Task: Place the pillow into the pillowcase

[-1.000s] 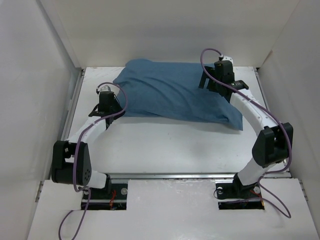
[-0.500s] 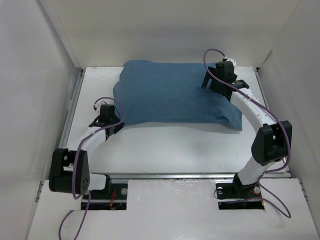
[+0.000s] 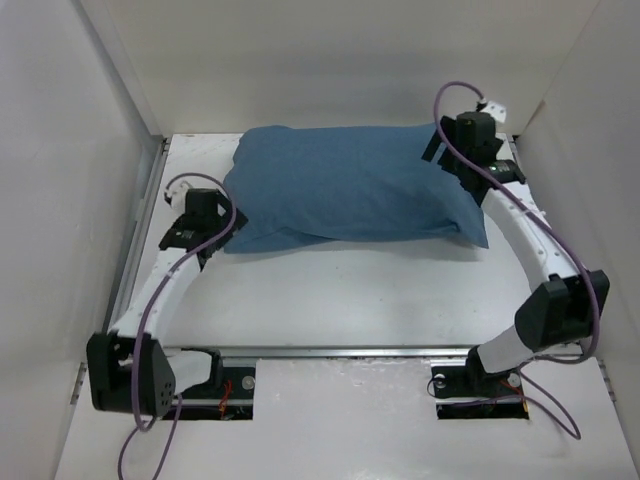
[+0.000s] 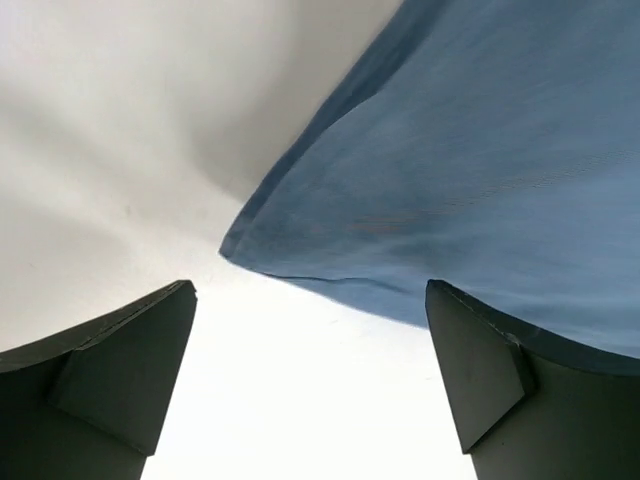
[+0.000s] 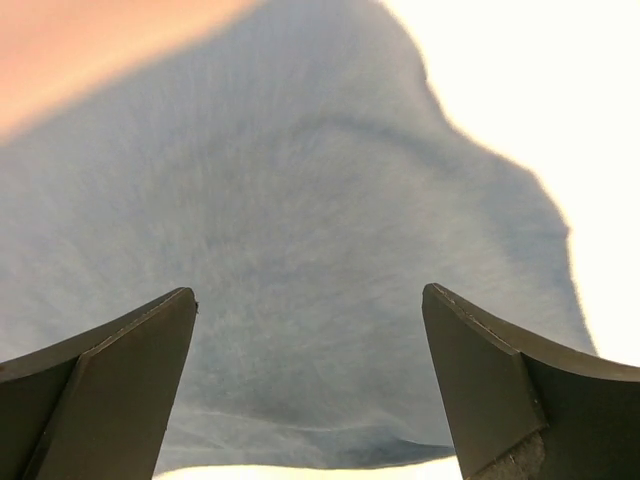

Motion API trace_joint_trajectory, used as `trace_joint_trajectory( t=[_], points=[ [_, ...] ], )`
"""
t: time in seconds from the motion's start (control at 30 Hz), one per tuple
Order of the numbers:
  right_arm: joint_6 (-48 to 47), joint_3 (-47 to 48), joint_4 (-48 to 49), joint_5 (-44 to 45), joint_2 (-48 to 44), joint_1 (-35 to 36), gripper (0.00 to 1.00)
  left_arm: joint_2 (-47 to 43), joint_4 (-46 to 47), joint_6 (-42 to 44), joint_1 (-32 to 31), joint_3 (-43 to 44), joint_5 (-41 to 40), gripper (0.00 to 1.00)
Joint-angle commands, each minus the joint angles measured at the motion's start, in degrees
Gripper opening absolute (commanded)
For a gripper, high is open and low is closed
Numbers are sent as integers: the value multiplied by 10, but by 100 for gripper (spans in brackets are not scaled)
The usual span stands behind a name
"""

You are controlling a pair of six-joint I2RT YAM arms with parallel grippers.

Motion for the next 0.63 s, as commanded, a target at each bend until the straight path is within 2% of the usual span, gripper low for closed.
trace_joint_trajectory(
  t=[0.0, 0.17, 0.6],
  points=[
    [28, 40, 11, 36, -64, -40, 100, -95, -60, -1, 4, 71, -83, 100],
    [34, 25, 10, 47, -112, -62, 100, -152, -74, 4, 4, 125, -137, 100],
    [16, -37, 66, 13, -169, -62, 100, -179, -61, 24, 4, 145, -137, 100]
  ],
)
